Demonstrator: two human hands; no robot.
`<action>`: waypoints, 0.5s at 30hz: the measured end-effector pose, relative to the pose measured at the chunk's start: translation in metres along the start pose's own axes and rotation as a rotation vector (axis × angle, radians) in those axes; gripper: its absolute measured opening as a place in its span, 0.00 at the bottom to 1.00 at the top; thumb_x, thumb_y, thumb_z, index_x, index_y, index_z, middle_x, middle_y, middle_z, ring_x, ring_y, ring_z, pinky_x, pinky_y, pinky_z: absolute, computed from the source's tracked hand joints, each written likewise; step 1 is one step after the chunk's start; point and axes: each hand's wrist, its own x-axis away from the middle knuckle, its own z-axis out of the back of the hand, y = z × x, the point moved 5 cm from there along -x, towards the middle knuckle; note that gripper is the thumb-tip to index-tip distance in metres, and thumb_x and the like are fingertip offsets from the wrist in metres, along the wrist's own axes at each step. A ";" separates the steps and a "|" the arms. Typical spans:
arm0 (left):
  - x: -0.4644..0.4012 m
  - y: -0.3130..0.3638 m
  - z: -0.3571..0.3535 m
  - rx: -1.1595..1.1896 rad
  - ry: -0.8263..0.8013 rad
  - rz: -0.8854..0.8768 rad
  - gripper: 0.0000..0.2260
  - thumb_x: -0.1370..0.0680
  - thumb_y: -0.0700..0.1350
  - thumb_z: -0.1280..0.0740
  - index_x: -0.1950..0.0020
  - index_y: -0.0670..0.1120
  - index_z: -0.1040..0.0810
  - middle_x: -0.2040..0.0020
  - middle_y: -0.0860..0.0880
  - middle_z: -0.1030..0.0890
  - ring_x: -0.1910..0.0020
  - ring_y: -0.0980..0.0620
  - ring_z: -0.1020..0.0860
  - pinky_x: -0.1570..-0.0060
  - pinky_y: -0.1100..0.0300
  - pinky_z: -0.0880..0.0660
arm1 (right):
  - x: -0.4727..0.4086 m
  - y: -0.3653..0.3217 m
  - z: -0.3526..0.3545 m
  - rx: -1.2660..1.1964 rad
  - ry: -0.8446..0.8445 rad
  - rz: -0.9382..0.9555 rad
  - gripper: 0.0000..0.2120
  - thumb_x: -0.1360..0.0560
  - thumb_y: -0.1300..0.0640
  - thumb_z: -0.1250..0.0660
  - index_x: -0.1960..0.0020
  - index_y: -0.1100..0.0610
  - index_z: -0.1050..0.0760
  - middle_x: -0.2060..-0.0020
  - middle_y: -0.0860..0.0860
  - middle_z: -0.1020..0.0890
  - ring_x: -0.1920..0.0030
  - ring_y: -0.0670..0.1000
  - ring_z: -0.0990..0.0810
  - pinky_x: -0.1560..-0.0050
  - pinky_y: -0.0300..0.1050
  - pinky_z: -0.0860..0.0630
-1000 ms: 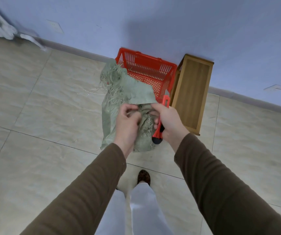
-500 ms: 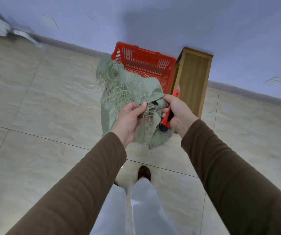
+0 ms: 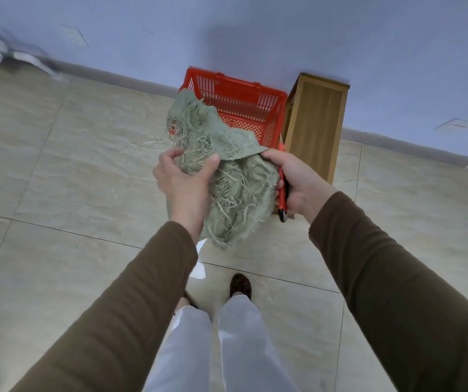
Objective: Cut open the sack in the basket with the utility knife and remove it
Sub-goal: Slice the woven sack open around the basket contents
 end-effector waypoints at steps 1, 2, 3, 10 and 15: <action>0.012 0.009 -0.002 -0.110 0.059 -0.124 0.18 0.27 0.56 0.23 0.44 0.55 0.26 0.35 0.52 0.33 0.38 0.56 0.31 0.41 0.64 0.31 | 0.000 0.002 -0.002 -0.011 -0.011 -0.001 0.17 0.21 0.48 0.31 0.66 0.53 0.28 0.81 0.45 0.32 0.82 0.43 0.36 0.80 0.35 0.38; 0.023 0.016 -0.008 -0.194 0.063 -0.217 0.15 0.28 0.57 0.23 0.49 0.56 0.24 0.37 0.53 0.33 0.37 0.54 0.32 0.36 0.60 0.30 | 0.000 0.005 -0.004 -0.031 -0.021 -0.008 0.18 0.21 0.47 0.31 0.67 0.53 0.27 0.82 0.45 0.32 0.82 0.43 0.36 0.80 0.35 0.38; 0.029 0.016 -0.017 -0.270 0.024 -0.249 0.14 0.30 0.58 0.23 0.51 0.56 0.23 0.38 0.54 0.33 0.35 0.51 0.32 0.32 0.54 0.31 | 0.001 0.008 -0.005 -0.059 -0.025 -0.015 0.19 0.21 0.47 0.32 0.68 0.53 0.27 0.82 0.45 0.32 0.83 0.43 0.36 0.80 0.36 0.37; 0.013 -0.050 -0.019 0.192 -0.126 0.463 0.14 0.22 0.29 0.36 0.40 0.44 0.27 0.51 0.39 0.20 0.63 0.47 0.17 0.68 0.57 0.19 | -0.001 0.010 0.025 -0.105 0.225 0.008 0.12 0.24 0.53 0.27 0.63 0.54 0.26 0.79 0.47 0.30 0.81 0.44 0.34 0.80 0.36 0.34; 0.010 -0.049 -0.017 0.375 -0.195 0.490 0.13 0.21 0.28 0.42 0.50 0.44 0.24 0.60 0.44 0.19 0.69 0.49 0.19 0.72 0.60 0.20 | 0.005 -0.004 0.049 0.297 0.442 0.293 0.19 0.25 0.55 0.28 0.36 0.54 0.28 0.57 0.50 0.22 0.66 0.45 0.24 0.66 0.40 0.24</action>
